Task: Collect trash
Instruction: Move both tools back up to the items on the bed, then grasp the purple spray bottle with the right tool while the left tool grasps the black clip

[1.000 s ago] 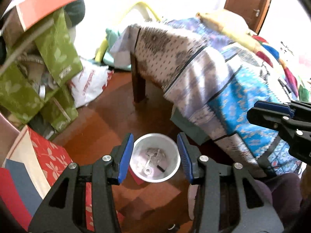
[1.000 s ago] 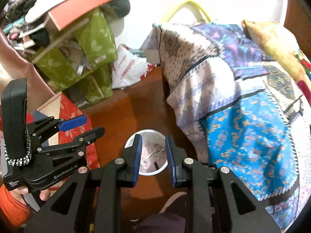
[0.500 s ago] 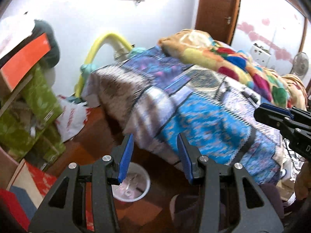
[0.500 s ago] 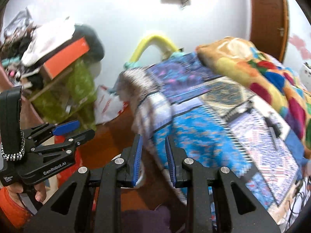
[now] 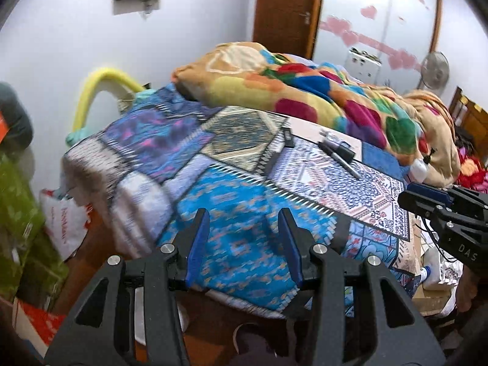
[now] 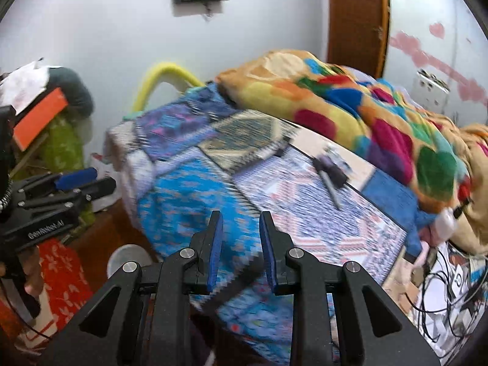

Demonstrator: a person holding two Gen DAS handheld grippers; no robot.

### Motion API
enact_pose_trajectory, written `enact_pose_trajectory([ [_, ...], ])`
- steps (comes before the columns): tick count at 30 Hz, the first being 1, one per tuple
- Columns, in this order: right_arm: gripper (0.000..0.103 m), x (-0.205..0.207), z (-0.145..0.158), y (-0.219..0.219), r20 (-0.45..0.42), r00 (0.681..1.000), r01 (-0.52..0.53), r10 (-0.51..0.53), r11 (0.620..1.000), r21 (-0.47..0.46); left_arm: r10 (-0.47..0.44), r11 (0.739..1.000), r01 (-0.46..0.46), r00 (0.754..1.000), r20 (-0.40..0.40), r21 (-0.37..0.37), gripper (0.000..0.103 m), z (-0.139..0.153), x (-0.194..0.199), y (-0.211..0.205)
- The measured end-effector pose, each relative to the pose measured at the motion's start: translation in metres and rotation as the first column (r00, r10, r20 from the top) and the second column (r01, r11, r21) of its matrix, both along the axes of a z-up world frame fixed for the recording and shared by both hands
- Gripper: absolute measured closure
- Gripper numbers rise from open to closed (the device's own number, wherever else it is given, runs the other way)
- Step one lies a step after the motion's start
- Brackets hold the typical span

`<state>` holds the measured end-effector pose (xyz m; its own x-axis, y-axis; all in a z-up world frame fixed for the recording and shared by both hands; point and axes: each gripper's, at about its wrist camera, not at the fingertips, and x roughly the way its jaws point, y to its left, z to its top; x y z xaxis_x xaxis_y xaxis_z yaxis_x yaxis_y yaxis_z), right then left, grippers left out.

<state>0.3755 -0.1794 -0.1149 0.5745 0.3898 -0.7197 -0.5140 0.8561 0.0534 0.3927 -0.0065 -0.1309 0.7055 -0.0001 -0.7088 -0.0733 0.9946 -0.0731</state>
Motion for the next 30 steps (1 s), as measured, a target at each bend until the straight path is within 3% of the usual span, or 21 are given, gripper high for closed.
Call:
enact_pose_trajectory([
  [4, 0.078, 0.028, -0.011, -0.031, -0.005, 0.997, 0.080, -0.080, 0.996, -0.031, -0.025, 1.000, 0.024, 0.999, -0.023, -0.016, 0.053, -0.012, 0.041, -0.020],
  [6, 0.049, 0.040, -0.013, -0.042, -0.015, 0.994, 0.108, -0.109, 0.994, -0.032, -0.034, 0.999, 0.032, 0.998, -0.050, -0.043, 0.051, -0.022, 0.065, -0.028],
  [8, 0.034, 0.052, -0.014, -0.057, -0.007, 0.989, 0.148, -0.148, 0.989, 0.001, -0.046, 0.997, 0.042, 0.997, -0.068, -0.062, 0.051, -0.031, 0.082, -0.033],
  [9, 0.031, 0.059, -0.013, -0.066, 0.008, 0.984, 0.175, -0.176, 0.984, 0.020, -0.055, 0.996, 0.049, 0.995, -0.079, -0.069, 0.051, -0.037, 0.095, -0.037],
  [18, 0.030, 0.128, -0.034, -0.090, 0.015, 0.962, 0.272, -0.272, 0.962, -0.003, -0.154, 0.988, 0.147, 0.977, -0.145, -0.058, 0.051, -0.078, 0.181, -0.066],
  [23, 0.030, 0.159, -0.055, -0.083, -0.009, 0.974, 0.228, -0.228, 0.973, -0.031, -0.159, 0.986, 0.148, 0.972, -0.171, -0.073, 0.051, -0.099, 0.223, -0.067],
  [30, 0.031, 0.195, -0.083, -0.067, -0.060, 0.985, 0.161, -0.165, 0.985, -0.055, -0.143, 0.990, 0.142, 0.975, -0.170, -0.019, 0.051, -0.121, 0.264, -0.069],
])
